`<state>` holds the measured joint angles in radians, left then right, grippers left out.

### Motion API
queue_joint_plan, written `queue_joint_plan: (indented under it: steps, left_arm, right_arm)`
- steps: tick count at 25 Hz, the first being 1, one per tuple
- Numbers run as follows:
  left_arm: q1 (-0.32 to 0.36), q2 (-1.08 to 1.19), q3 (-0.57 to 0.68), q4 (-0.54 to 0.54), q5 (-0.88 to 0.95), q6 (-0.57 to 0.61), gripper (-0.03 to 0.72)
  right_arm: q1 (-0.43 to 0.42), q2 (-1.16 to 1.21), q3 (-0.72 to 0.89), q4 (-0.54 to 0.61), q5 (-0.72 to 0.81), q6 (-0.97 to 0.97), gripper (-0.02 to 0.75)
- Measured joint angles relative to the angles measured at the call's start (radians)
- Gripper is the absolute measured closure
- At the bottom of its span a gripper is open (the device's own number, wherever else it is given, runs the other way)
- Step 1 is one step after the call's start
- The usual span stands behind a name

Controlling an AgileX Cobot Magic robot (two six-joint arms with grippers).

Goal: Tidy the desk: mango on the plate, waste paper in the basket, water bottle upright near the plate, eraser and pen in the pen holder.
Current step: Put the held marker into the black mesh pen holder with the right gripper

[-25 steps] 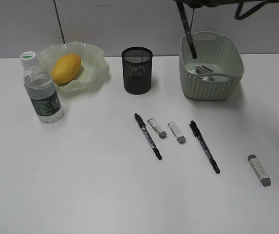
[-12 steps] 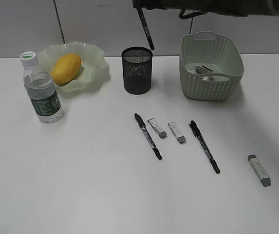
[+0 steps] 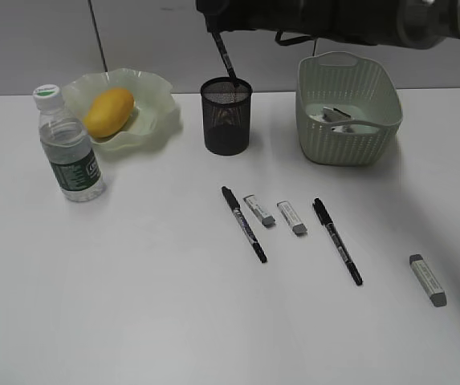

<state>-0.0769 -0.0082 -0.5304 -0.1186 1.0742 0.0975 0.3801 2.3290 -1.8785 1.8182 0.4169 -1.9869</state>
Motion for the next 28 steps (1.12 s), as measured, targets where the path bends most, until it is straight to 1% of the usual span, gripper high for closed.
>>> queue_joint_plan:
  steps: [10, 18, 20, 23, 28]
  left_arm:
    - [0.000, 0.000, 0.000, 0.000, 0.000, 0.000, 0.260]
    - [0.000, 0.000, 0.000, 0.000, 0.000, 0.000, 0.260]
    - [0.000, 0.000, 0.000, 0.000, 0.000, 0.000, 0.260]
    - [0.000, 0.000, 0.000, 0.000, 0.000, 0.000, 0.260]
    - [0.000, 0.000, 0.000, 0.000, 0.000, 0.000, 0.260]
  right_arm:
    - [0.001, 0.037, -0.003, 0.002, 0.012, -0.124, 0.602]
    - [0.002, 0.069, -0.003, 0.002, 0.063, -0.137, 0.602]
    - [0.002, 0.069, -0.003, 0.002, 0.086, -0.138, 0.580]
    - [0.002, 0.069, -0.003, 0.002, 0.124, -0.138, 0.507]
    - [0.002, 0.069, -0.003, 0.002, 0.151, -0.115, 0.461]
